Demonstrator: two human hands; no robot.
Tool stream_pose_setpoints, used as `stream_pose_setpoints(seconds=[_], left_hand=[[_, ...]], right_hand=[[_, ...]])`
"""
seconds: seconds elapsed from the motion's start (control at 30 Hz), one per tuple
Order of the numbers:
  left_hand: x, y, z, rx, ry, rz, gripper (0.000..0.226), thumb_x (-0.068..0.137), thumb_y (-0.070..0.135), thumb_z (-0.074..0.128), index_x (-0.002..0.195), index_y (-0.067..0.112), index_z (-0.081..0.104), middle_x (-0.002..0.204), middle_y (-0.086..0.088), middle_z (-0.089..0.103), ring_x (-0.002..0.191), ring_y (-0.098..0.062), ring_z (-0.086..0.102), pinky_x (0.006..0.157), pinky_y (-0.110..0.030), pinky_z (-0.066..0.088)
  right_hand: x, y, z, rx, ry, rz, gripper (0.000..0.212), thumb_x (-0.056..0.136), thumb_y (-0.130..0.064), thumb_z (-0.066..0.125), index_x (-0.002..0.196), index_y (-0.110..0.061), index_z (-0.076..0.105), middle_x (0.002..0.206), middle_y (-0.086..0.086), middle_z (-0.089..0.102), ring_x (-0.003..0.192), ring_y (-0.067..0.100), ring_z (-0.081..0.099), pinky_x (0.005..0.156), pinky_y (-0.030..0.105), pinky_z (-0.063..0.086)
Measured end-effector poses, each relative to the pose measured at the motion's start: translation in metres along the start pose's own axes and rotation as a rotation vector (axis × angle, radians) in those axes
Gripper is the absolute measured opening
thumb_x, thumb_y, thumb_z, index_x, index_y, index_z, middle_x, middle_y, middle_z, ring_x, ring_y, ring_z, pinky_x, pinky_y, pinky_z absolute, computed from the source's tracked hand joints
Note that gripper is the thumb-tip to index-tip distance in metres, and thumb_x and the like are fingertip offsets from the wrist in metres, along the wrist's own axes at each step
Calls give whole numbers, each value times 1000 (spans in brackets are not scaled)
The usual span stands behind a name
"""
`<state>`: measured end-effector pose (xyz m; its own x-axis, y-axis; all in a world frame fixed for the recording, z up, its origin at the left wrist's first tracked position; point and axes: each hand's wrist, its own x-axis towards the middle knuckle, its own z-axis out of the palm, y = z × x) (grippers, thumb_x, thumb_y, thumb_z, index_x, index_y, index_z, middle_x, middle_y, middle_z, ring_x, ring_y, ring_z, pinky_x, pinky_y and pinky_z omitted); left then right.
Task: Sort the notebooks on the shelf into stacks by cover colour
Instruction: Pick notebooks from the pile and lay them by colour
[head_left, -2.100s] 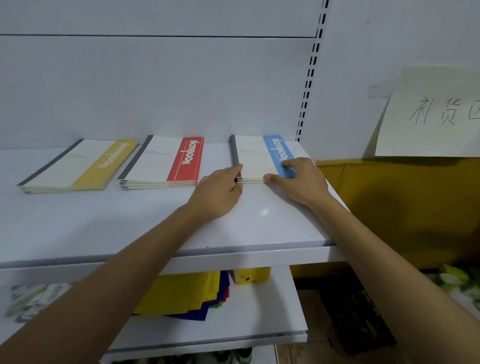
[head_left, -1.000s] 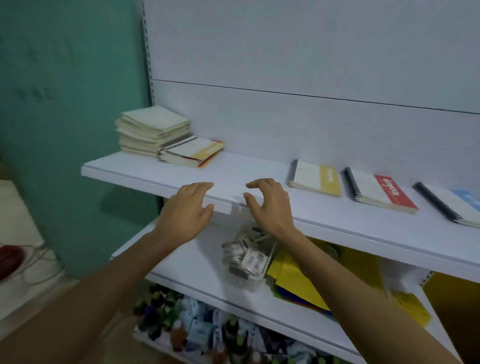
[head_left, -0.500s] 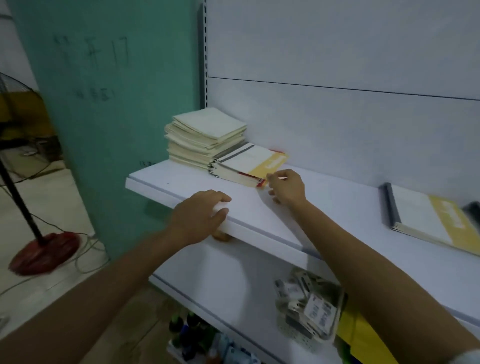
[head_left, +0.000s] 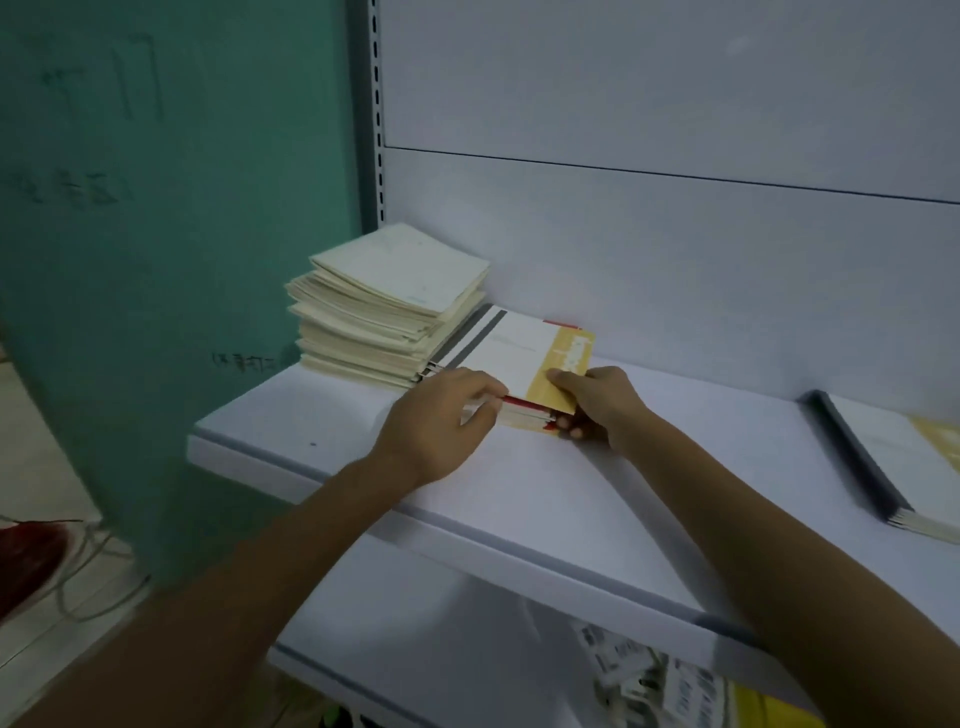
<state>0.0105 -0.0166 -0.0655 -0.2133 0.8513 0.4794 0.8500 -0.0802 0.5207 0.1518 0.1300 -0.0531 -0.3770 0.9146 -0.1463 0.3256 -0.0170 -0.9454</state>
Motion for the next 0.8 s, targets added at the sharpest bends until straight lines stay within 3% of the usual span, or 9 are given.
stream_pose_setpoints(seconds=[0.17, 0.37, 0.53, 0.63, 0.7, 0.77, 0.8], left_hand=[[19, -25, -6, -218, -30, -27, 14, 93, 26, 57, 102, 27, 67, 92, 15, 69, 83, -2, 64, 76, -27, 53], [22, -41, -15, -519, -62, -119, 18, 95, 18, 52, 88, 13, 67, 74, 5, 71, 57, -8, 64, 56, -23, 51], [21, -35, -20, -742, -265, -245, 49, 94, 53, 42, 99, 12, 68, 81, -4, 75, 66, -19, 70, 57, -25, 51], [23, -34, -29, -904, -494, -217, 77, 71, 75, 30, 110, 19, 66, 99, -5, 74, 88, -21, 71, 69, -24, 53], [22, -40, -29, -999, -508, -182, 63, 73, 70, 39, 113, 28, 62, 112, 1, 70, 101, -13, 67, 84, -24, 52], [18, -43, -28, -1004, -454, -160, 27, 88, 41, 54, 112, 30, 62, 117, 5, 68, 101, -4, 66, 85, -19, 51], [17, -43, -27, -997, -424, -151, 21, 92, 28, 55, 112, 29, 61, 115, 8, 68, 99, -1, 66, 82, -16, 52]], right_hand=[[-2, 3, 8, -109, 248, -31, 28, 86, -36, 65, 76, -14, 50, 72, 6, 57, 53, 17, 49, 42, 24, 33], [-36, -4, 9, 187, 453, -88, 10, 92, -20, 59, 96, -11, 57, 88, 5, 61, 67, 16, 55, 53, 26, 40], [-83, -9, 2, 384, 434, -192, 8, 90, -25, 64, 88, -18, 60, 82, 0, 64, 71, 16, 54, 59, 27, 41], [-105, -9, 11, 280, 354, -348, 10, 90, -25, 64, 95, -16, 63, 88, 0, 72, 74, 18, 66, 56, 26, 51], [-113, -7, 22, 191, 299, -429, 8, 89, -22, 63, 95, -16, 62, 93, -1, 74, 80, 18, 71, 63, 29, 58], [-112, -3, 32, 167, 277, -438, 10, 89, -26, 62, 93, -18, 63, 93, -2, 74, 82, 17, 71, 67, 31, 59], [-110, -2, 35, 166, 301, -425, 14, 90, -32, 59, 90, -18, 64, 88, -3, 73, 78, 16, 70, 65, 30, 57]])
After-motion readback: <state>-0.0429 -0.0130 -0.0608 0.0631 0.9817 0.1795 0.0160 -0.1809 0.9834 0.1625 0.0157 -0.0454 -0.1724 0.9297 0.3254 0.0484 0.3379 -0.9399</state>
